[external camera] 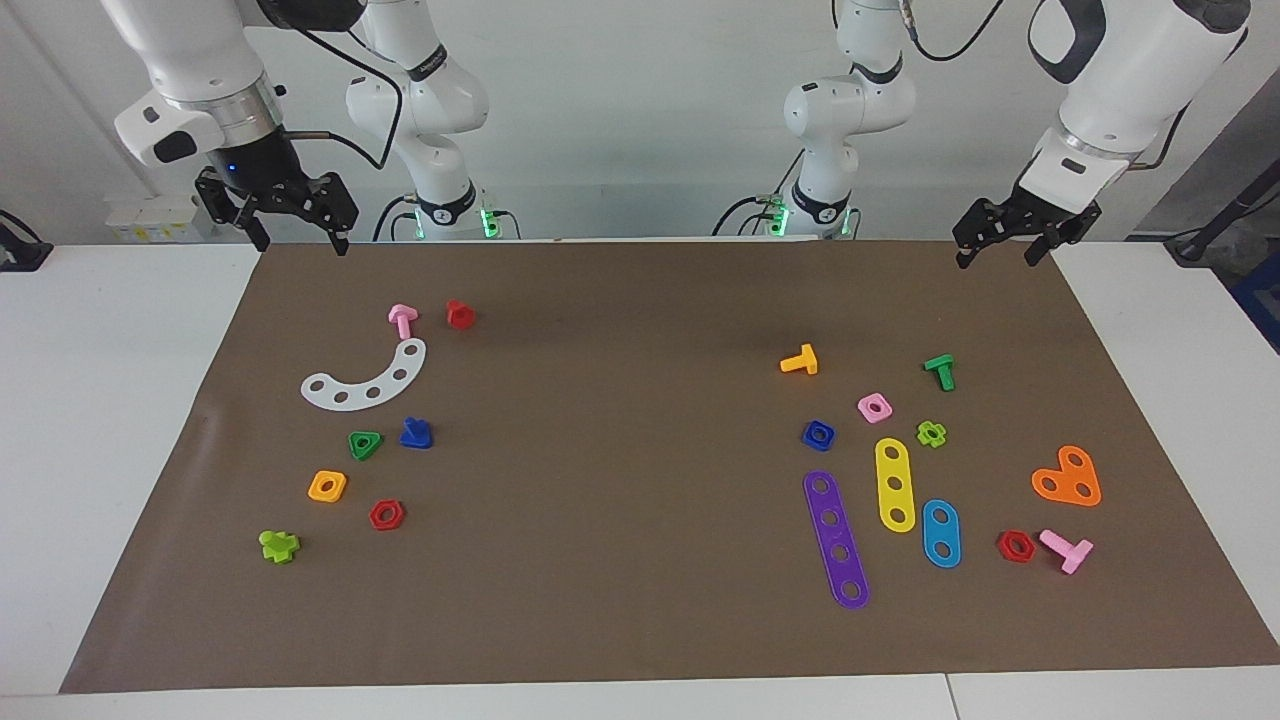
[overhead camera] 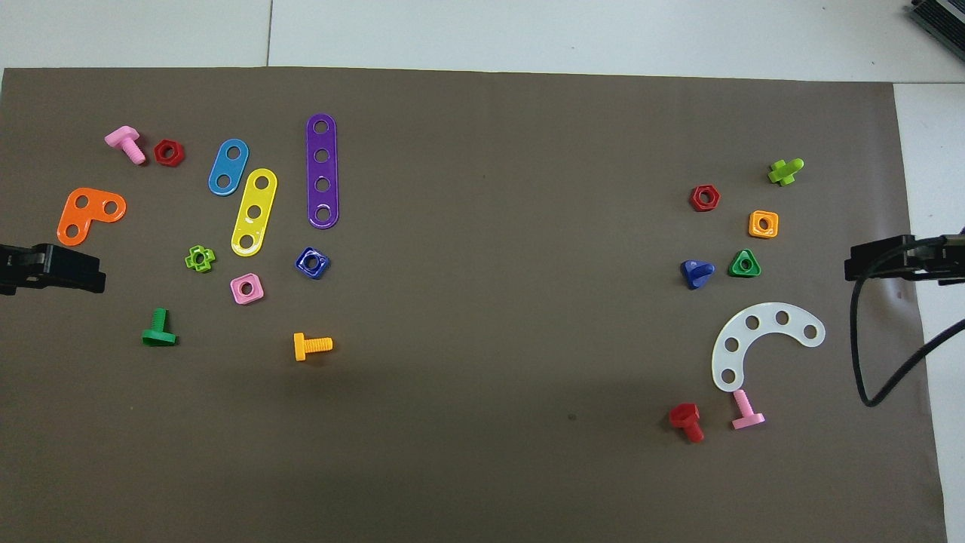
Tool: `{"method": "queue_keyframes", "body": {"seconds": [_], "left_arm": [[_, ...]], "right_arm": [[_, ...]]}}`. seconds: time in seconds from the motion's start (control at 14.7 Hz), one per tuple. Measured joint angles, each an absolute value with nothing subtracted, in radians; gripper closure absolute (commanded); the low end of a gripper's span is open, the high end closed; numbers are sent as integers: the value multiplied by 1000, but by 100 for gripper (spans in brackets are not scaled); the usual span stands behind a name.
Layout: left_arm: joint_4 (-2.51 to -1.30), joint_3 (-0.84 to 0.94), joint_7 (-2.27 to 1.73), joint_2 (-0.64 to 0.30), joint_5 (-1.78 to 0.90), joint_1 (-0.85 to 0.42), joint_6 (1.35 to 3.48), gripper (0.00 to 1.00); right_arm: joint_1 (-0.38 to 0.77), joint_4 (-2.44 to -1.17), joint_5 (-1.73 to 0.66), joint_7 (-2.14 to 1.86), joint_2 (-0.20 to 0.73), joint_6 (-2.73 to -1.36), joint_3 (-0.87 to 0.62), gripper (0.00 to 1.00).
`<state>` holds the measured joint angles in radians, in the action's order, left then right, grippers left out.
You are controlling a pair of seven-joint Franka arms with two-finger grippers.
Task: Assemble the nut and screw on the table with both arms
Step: 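Reach the right gripper down to the blue nut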
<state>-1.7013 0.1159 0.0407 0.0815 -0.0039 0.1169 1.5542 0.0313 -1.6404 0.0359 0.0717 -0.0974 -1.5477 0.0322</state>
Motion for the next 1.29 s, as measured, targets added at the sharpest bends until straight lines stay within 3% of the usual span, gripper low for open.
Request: {"method": "queue_keyframes", "body": {"seconds": [0.48, 0.75, 1.29], "left_arm": [[-1701, 116, 41, 82, -4, 117, 1554, 0], [-1701, 116, 41, 82, -4, 117, 1554, 0], [-1701, 116, 41, 82, -4, 117, 1554, 0]], "right_arm": [[32, -1650, 29, 72, -97, -1567, 31, 0], [34, -1794, 7, 72, -73, -1783, 24, 0], [83, -1883, 6, 17, 217, -2153, 20, 0]]}}
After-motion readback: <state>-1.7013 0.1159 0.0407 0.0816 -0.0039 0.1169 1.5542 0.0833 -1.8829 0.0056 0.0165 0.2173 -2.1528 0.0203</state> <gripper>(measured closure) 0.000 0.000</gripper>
